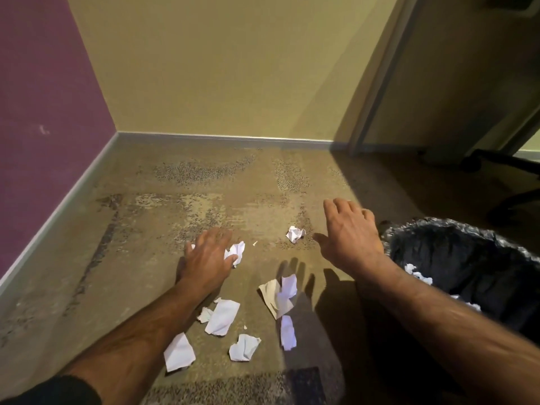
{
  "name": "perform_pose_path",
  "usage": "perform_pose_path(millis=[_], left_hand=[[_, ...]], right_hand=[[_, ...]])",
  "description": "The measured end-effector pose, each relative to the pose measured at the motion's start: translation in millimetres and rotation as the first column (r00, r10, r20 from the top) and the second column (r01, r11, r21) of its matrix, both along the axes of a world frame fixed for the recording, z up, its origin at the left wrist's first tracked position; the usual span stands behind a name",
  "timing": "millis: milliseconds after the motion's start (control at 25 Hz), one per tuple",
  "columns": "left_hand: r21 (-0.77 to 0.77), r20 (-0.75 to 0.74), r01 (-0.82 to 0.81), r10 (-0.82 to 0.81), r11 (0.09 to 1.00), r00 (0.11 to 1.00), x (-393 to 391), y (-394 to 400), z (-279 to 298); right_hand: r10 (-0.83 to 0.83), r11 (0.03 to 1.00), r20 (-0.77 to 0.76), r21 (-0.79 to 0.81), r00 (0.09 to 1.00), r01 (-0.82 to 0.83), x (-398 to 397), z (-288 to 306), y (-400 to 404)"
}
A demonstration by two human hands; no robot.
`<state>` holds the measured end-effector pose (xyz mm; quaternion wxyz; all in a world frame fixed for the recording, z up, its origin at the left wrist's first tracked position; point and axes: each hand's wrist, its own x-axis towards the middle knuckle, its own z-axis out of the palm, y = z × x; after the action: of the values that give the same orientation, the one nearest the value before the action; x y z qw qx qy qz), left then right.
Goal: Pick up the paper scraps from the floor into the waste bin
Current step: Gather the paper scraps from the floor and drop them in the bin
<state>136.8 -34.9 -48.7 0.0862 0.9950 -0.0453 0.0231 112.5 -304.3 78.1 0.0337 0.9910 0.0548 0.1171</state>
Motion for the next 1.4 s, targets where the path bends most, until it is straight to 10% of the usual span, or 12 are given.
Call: perform_pose_path(millis=[480, 880, 1400], left_hand=[[-0.253, -0.247, -0.214, 0.151, 0.943, 0.957, 11.7, 22.0, -33.8], [-0.146, -0.362, 0.239, -0.277, 0.96, 0.89, 42.4, -19.9, -23.9], [0.062, -0.399, 0.413, -0.356, 0.909, 0.845, 58.6, -49.3, -6.2]], right_hand=[[-0.108, 0.986, -0.333, 0.085, 0.937, 0.144, 1.1, -75.4, 18.3], [-0.074, 0.97, -0.511, 0.162, 0.856, 0.181, 45.0, -137.0, 42.2], [-0.011, 0.984, -0.577, 0.139, 0.816, 0.111, 63.4, -136.5, 45.2]])
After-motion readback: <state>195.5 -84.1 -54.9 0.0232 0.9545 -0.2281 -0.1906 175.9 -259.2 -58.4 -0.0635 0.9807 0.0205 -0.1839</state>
